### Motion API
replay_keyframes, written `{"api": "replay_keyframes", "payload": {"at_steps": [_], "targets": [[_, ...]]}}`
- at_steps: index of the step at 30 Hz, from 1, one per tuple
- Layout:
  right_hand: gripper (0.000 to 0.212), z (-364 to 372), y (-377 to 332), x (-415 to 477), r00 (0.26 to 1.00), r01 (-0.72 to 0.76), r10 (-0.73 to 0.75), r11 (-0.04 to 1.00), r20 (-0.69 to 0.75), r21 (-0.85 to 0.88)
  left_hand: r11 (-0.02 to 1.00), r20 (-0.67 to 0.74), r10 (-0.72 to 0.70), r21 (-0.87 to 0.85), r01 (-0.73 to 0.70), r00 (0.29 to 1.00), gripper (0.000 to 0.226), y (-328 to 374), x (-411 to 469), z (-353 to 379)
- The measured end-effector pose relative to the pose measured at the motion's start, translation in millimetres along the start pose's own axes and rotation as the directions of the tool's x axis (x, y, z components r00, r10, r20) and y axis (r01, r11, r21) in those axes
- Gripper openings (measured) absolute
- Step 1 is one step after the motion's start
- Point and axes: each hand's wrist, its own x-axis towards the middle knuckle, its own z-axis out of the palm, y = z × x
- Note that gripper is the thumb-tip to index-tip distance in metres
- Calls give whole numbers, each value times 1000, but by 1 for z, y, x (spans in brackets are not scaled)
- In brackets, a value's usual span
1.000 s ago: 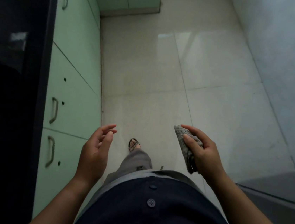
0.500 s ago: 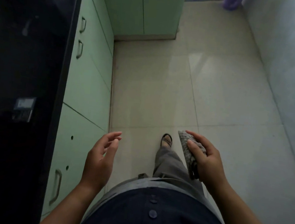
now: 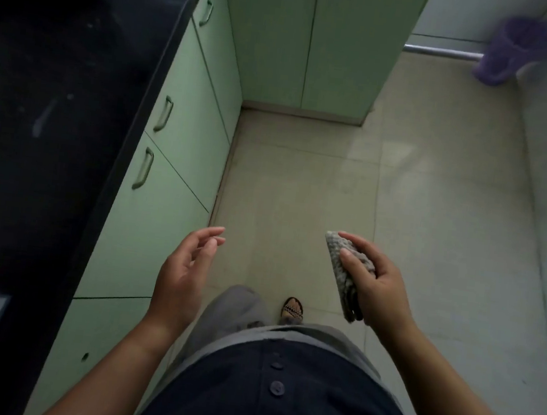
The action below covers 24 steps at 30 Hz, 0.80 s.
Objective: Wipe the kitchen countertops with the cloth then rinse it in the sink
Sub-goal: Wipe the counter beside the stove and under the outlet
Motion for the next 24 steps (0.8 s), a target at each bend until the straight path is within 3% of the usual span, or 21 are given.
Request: {"api": "replay_keyframes", "payload": {"at_steps": [5, 14, 18, 24], "targets": [[22, 20, -14, 62, 994, -28, 33, 998, 107, -48, 998, -79, -65, -17, 64, 995, 19, 7, 51, -7], [22, 95, -80, 214, 966, 73, -32, 986, 258, -150, 993, -211, -73, -110, 50, 975, 24, 31, 186, -48], [23, 141, -115, 267, 910, 151, -68, 973, 410, -174, 988, -326, -69, -152, 20, 943, 26, 36, 229, -79], [21, 202, -145, 325, 807, 206, -20, 946, 590, -250, 974, -497, -182, -211, 86, 848, 25, 26, 246, -110]]}}
